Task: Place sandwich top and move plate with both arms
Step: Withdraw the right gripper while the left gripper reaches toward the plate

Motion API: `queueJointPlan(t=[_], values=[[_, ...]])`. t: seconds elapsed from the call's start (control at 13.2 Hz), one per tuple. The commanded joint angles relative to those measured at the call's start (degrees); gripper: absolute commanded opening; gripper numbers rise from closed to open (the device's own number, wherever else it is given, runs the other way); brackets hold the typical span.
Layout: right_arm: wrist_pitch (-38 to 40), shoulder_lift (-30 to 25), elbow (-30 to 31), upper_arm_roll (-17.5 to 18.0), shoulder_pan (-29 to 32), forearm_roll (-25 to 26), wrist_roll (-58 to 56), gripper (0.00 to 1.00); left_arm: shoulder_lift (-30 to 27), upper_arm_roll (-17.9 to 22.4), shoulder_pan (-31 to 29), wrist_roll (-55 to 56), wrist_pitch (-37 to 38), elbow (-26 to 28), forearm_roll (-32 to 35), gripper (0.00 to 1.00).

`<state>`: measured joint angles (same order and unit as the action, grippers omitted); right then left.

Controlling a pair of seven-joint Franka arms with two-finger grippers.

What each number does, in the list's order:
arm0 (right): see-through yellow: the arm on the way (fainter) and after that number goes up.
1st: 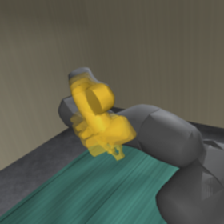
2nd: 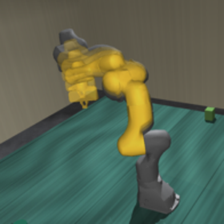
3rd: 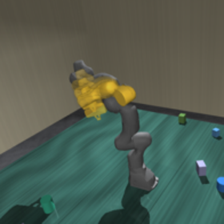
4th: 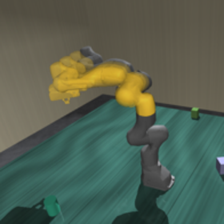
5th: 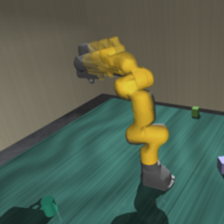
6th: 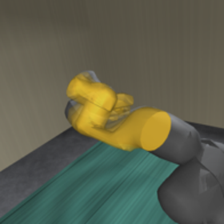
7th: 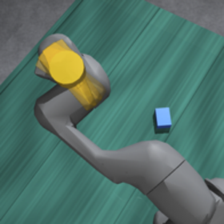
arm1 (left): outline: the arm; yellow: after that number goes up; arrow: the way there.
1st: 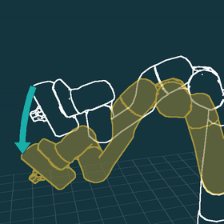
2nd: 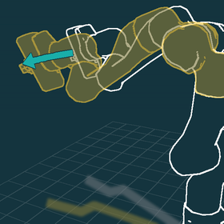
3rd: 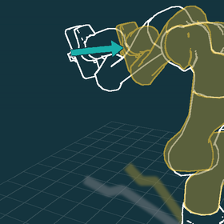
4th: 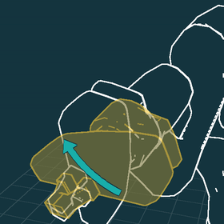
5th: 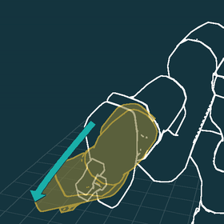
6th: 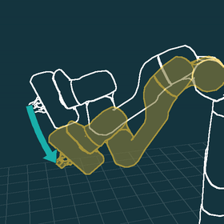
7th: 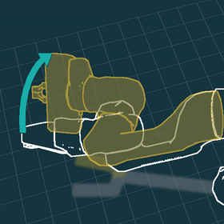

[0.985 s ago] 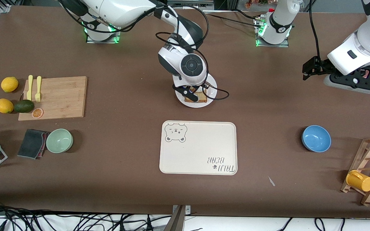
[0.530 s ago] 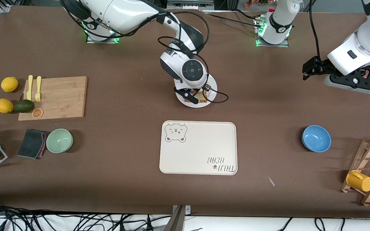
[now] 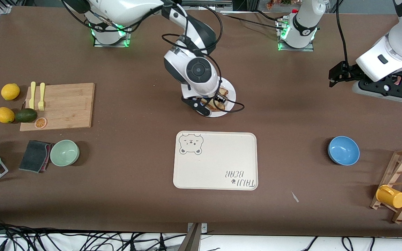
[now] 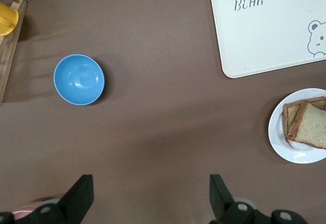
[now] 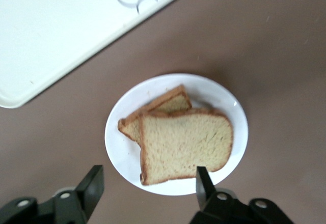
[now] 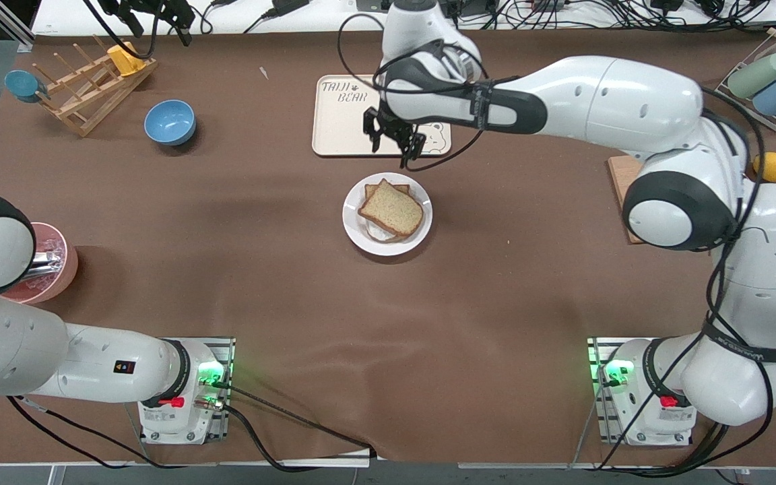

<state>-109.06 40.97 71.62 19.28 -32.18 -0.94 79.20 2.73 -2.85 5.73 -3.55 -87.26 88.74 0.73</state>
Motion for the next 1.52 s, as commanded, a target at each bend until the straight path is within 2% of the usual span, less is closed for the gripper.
queueJointPlan(t=[0.0, 0.15, 0.38, 0.53, 0.68, 0.76, 0.91, 1.06, 1.21, 1.36, 1.44], values=[[-4.29, -11.49, 13.86, -1.26, 4.48, -0.9, -10.33, 0.87, 0.09, -0.14, -0.45, 0.12, 0.95, -0.76, -0.82, 1.0], [-7.13, -19.22, 23.0, -1.35, 9.14, -1.69, -19.21, 0.99, 0.09, -0.14, -0.45, -0.05, 0.95, -0.85, -0.56, 1.0], [-7.75, -28.11, 31.46, -1.87, 15.2, -2.57, -32.48, 1.0, -0.53, -0.05, -0.45, -0.5, 0.86, -1.03, -0.64, 1.0], [-7.58, -35.05, 37.78, -6.07, 16.8, -2.67, -40.22, 1.0, -0.01, -0.22, -0.37, -0.41, 0.77, -1.81, -1.08, 1.0], [-3.39, -39.64, 40.79, -12.74, 16.89, -2.67, -52.15, 1.0, 1.31, -0.31, 0.16, -0.58, 0.51, -1.2, -1.43, 1.0], [0.73, -40.52, 40.45, -15.82, 17.07, -2.67, -56.65, 1.0, 1.93, -0.23, 0.34, -0.58, -0.27, -0.59, -1.43, 1.0], [3.93, -42.89, 39.83, -17.08, 21.35, -2.58, -60.38, 1.0, 1.67, -0.31, 1.21, -0.58, -3.17, 2.64, -1.61, 1.0], [5.69, -44.66, 38.96, -16.47, 27.06, -1.88, -61.96, 1.0, 1.76, -0.49, 1.65, -0.58, -6.42, 7.91, -1.52, 1.0], [11.64, -43.53, 32.83, -14.02, 32.94, -2.14, -66.61, 1.0, 2.45, -0.49, 1.83, -0.58, -11.85, 13.62, -1.52, 1.0], [16.75, -40.19, 25.54, -12.6, 35.78, -1.79, -68.99, 1.0, 3.33, -0.49, 2.18, -0.58, -12.76, 15.14, -1.52, 1.0], [17.03, -39.66, 24.2, -12.6, 35.96, -1.09, -71.44, 1.0, 4.12, -0.49, 2.18, -0.76, -12.85, 15.06, -1.52, 1.0]])
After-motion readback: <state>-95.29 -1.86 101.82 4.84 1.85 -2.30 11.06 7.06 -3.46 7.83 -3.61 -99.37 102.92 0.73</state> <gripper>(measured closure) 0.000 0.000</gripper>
